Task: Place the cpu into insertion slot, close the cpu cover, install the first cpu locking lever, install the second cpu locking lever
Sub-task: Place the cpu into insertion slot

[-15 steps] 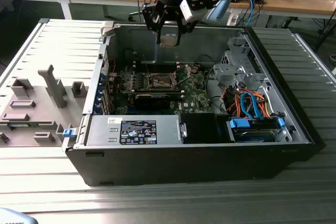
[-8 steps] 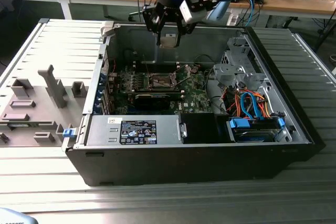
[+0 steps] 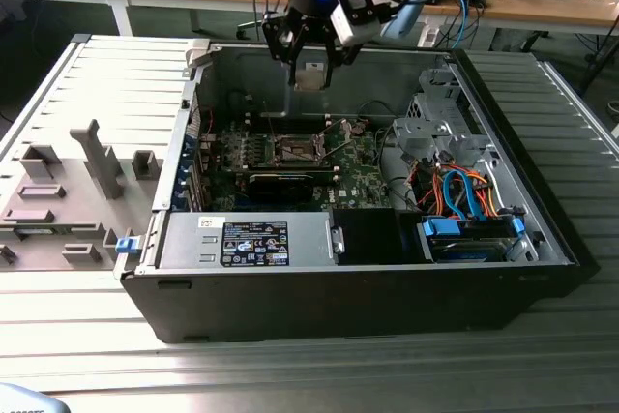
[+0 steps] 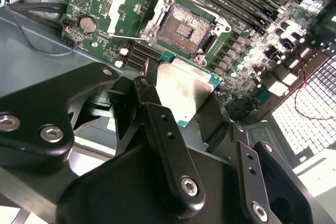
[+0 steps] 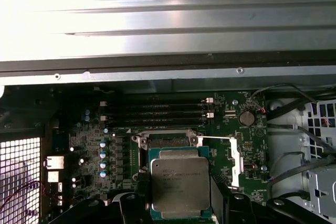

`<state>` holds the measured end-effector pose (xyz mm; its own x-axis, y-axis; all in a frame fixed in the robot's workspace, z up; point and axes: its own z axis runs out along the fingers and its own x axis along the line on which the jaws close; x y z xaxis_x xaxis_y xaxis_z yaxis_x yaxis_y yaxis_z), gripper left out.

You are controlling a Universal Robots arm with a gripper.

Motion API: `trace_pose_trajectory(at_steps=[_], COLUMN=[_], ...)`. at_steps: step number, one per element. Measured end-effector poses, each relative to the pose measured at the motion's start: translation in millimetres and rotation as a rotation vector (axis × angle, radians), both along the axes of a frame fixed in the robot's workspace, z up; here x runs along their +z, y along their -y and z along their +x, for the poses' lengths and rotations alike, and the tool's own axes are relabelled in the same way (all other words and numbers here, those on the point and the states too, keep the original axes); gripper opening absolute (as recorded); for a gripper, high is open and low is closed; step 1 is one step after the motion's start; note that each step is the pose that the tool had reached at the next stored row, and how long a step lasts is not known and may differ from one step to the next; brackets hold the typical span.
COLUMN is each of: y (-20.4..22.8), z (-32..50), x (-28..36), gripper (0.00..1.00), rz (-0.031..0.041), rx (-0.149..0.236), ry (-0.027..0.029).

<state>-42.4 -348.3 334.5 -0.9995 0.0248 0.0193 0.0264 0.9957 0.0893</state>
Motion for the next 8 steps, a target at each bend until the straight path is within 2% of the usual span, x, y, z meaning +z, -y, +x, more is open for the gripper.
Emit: trace_pose_trajectory(at_steps=[8], y=[0.0], z=[0.0], x=[-4.4], gripper=[0.55], rz=[0.0000], rx=[0.000], ry=[0.0000])
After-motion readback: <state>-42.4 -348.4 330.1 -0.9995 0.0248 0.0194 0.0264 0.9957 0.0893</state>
